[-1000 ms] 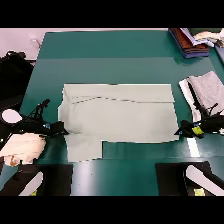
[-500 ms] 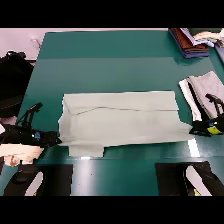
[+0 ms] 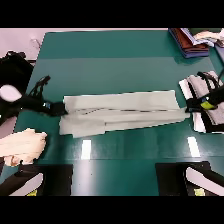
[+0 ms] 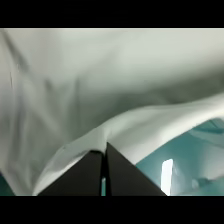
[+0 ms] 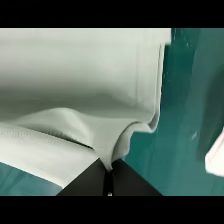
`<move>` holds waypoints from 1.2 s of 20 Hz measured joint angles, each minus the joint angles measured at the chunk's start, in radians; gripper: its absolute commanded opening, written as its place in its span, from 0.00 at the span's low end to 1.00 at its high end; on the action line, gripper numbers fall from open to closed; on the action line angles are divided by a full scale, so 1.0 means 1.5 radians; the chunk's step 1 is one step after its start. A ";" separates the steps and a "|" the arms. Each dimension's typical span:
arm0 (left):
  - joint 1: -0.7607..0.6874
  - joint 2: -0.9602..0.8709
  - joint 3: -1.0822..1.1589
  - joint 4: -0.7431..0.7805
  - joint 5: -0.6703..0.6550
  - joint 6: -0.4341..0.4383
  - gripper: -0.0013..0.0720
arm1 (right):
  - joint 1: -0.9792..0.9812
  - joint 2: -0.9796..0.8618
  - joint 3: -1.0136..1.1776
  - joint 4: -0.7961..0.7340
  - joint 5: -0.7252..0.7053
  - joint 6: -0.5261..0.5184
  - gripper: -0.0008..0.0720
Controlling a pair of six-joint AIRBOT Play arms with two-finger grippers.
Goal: Fold the shirts.
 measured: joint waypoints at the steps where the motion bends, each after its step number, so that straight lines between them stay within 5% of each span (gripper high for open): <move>1: -0.002 -0.036 0.035 0.001 0.014 0.003 0.05 | 0.005 -0.032 0.028 0.005 -0.003 0.003 0.03; 6: -0.006 -0.168 0.160 0.001 0.062 0.009 0.06 | 0.015 -0.163 0.156 0.028 -0.006 0.008 0.04; 7: -0.007 -0.183 0.171 0.000 0.068 0.009 0.07 | 0.016 -0.187 0.178 0.030 -0.006 0.008 0.14; 9: -0.008 -0.202 0.187 0.000 0.081 0.009 0.78 | 0.009 -0.227 0.214 0.047 -0.009 0.005 0.52; 10: -0.007 -0.208 0.194 0.000 0.089 0.008 0.80 | 0.001 -0.245 0.229 0.064 -0.010 -0.003 0.55; 11: -0.007 -0.213 0.201 0.000 0.091 0.003 0.80 | -0.011 -0.259 0.239 0.088 -0.010 -0.012 0.55; 12: -0.007 -0.216 0.210 -0.002 0.091 -0.001 0.67 | -0.026 -0.270 0.245 0.116 -0.011 -0.024 0.55; 14: -0.008 -0.219 0.222 -0.006 0.083 -0.006 0.13 | -0.063 -0.283 0.240 0.163 -0.013 -0.049 0.70; 15: -0.007 -0.220 0.227 -0.012 0.076 -0.008 0.06 | -0.082 -0.287 0.230 0.182 -0.012 -0.059 0.72; 24: -0.120 -0.239 0.237 -0.068 0.110 -0.028 0.06 | -0.195 -0.301 0.061 0.263 -0.062 -0.155 0.63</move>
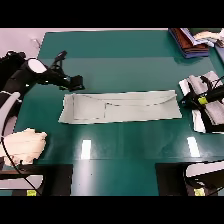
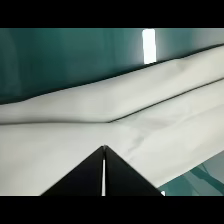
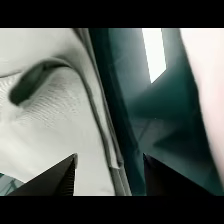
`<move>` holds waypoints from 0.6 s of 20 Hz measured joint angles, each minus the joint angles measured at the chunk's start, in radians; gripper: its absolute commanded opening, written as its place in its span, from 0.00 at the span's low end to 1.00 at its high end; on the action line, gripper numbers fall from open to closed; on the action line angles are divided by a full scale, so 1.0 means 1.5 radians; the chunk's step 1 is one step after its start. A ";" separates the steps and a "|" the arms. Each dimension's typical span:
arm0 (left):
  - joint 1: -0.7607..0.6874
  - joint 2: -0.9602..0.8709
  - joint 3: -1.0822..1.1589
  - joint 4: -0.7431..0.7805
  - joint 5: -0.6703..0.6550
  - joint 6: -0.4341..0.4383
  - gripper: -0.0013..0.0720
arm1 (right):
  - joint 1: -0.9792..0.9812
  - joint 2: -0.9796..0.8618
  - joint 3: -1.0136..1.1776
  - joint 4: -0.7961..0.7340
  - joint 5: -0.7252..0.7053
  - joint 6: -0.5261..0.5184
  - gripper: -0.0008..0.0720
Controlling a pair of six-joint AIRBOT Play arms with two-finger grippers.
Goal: Fold the shirts.
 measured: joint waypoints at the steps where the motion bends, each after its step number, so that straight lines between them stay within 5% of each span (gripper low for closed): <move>1: -0.021 -0.008 0.000 -0.001 0.013 -0.007 0.06 | 0.004 -0.004 -0.009 0.019 -0.004 -0.008 0.62; 3: -0.063 -0.027 0.001 -0.004 0.037 -0.021 0.05 | 0.022 -0.020 -0.019 0.054 -0.013 -0.020 0.39; 5: -0.102 -0.050 0.003 -0.010 0.069 -0.035 0.05 | 0.044 -0.035 -0.016 0.063 -0.023 -0.030 0.03; 12: -0.170 -0.170 0.089 -0.038 0.103 -0.051 0.05 | 0.100 0.031 0.086 0.081 0.020 -0.036 0.03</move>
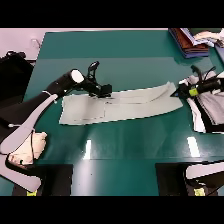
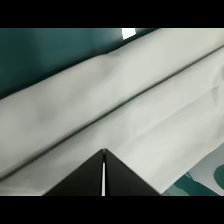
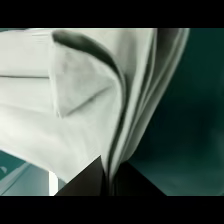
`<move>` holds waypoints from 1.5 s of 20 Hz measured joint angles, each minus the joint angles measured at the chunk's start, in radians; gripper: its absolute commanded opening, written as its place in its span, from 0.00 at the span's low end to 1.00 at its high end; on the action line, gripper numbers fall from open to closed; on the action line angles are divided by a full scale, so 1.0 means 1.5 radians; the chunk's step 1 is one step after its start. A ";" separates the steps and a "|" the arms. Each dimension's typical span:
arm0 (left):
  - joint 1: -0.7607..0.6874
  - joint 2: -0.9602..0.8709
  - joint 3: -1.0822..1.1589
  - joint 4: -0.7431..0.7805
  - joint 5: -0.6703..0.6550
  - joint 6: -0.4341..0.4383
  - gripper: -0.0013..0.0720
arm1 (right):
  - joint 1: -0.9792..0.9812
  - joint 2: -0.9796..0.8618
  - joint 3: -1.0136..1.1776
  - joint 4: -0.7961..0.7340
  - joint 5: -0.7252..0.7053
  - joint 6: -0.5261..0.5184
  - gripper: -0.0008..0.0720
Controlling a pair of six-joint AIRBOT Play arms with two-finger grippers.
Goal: Fold the shirts.
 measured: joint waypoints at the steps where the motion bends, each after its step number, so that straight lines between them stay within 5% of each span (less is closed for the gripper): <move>1: -0.006 -0.020 0.020 -0.005 0.000 -0.002 0.05 | 0.011 0.020 0.021 0.002 0.011 0.005 0.03; 17: -0.067 -0.157 0.213 0.029 -0.074 -0.020 0.05 | 0.348 0.157 0.273 0.006 -0.024 0.155 0.03; 26: 0.121 -0.055 0.393 0.125 -0.264 -0.021 0.05 | 0.529 0.094 0.289 0.087 -0.160 0.174 0.03; 27: 0.150 -0.028 0.398 0.136 -0.273 -0.021 0.06 | 0.559 0.075 0.289 0.103 -0.185 0.168 0.09; 28: 0.176 -0.002 0.402 0.144 -0.279 -0.021 0.06 | 0.594 0.052 0.289 0.121 -0.214 0.158 0.36; 29: 0.203 0.024 0.405 0.154 -0.286 -0.021 0.06 | 0.628 0.030 0.289 0.141 -0.245 0.146 0.51; 30: 0.228 0.049 0.407 0.160 -0.291 -0.021 0.06 | 0.659 0.007 0.289 0.160 -0.274 0.133 0.51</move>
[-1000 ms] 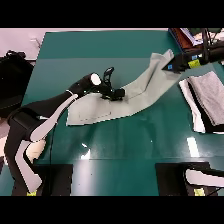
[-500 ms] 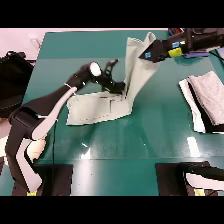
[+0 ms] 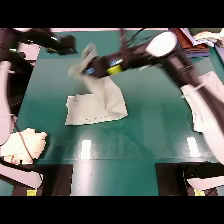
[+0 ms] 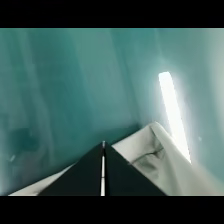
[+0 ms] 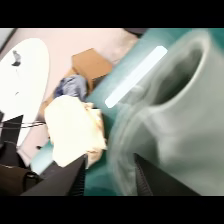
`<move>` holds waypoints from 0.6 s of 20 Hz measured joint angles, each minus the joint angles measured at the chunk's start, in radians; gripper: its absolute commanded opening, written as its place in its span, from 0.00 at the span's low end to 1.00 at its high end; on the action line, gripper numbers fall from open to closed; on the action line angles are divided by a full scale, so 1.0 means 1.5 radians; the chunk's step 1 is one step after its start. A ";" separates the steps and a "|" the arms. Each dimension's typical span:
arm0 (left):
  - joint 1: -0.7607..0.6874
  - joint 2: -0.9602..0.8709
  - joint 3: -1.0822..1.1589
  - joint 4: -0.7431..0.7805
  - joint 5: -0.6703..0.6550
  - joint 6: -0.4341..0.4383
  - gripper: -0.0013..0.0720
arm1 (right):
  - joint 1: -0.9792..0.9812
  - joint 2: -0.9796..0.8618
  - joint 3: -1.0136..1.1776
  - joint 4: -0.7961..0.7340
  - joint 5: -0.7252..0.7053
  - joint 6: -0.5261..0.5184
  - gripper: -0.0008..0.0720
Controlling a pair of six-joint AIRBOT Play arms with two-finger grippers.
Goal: Fold the shirts.
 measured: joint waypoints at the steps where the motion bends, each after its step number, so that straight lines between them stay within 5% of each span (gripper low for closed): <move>1: 0.019 0.020 0.001 0.004 -0.004 0.000 0.06 | 0.030 -0.022 0.000 0.021 -0.031 -0.013 0.51; 5: 0.069 0.072 0.004 0.013 -0.021 0.008 0.06 | 0.061 -0.064 -0.004 0.041 -0.084 -0.043 0.51; 10: 0.082 0.089 -0.009 0.013 -0.035 0.019 0.06 | -0.065 -0.020 -0.114 -0.032 -0.028 -0.044 0.52; 12: 0.079 0.091 -0.019 0.013 -0.036 0.022 0.06 | -0.141 0.003 -0.189 -0.068 0.004 -0.040 0.76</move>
